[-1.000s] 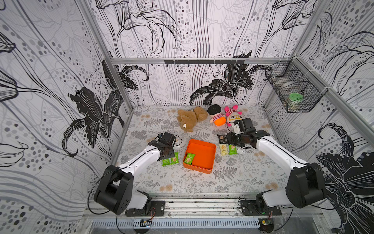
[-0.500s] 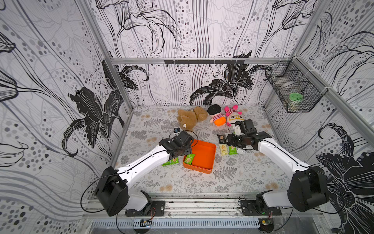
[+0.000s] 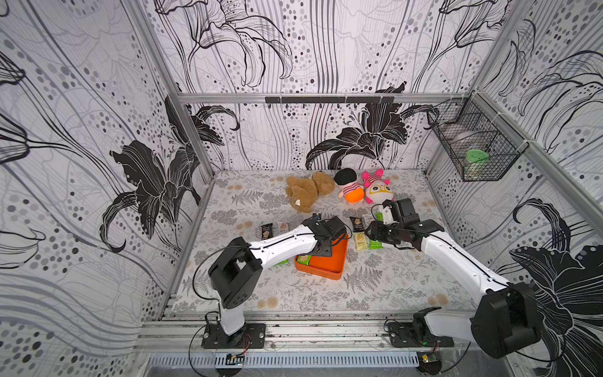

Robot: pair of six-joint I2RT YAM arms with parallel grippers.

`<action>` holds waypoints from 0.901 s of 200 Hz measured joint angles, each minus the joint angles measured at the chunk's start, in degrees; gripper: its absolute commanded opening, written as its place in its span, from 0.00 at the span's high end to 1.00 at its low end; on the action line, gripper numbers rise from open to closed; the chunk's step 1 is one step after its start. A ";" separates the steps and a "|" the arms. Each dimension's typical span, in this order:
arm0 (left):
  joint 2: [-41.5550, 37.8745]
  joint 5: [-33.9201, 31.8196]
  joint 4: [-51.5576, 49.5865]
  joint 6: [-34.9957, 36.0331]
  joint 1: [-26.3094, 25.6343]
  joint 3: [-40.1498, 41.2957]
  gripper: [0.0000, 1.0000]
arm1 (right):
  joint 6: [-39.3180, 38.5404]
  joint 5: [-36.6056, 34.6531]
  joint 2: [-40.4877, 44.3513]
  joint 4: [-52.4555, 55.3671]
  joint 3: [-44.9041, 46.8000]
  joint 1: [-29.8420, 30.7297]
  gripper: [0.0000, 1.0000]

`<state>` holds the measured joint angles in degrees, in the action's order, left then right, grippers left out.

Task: Take the cookies out of the storage box
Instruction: Pick up the cookie from the storage box.

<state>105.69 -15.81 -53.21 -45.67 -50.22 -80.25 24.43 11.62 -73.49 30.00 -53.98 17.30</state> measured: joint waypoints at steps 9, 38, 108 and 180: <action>1.29 -0.42 -1.05 0.09 0.00 -1.05 0.25 | 0.00 -0.26 0.24 0.04 0.00 0.00 0.43; 4.35 -1.81 -3.65 0.13 0.00 -2.01 0.25 | 0.00 -0.76 0.37 0.50 0.00 0.00 0.43; 5.18 -2.21 -4.63 1.68 0.00 0.11 0.24 | 0.00 -1.60 0.09 0.85 0.00 0.00 0.43; 6.88 -1.29 -3.80 3.85 0.00 0.31 0.24 | -0.02 -1.66 -2.19 1.14 -0.20 0.00 0.43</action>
<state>112.57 -17.10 -57.01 -41.82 -50.22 -79.94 24.40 9.96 -75.68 31.14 -54.17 17.30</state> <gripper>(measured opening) 0.756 0.570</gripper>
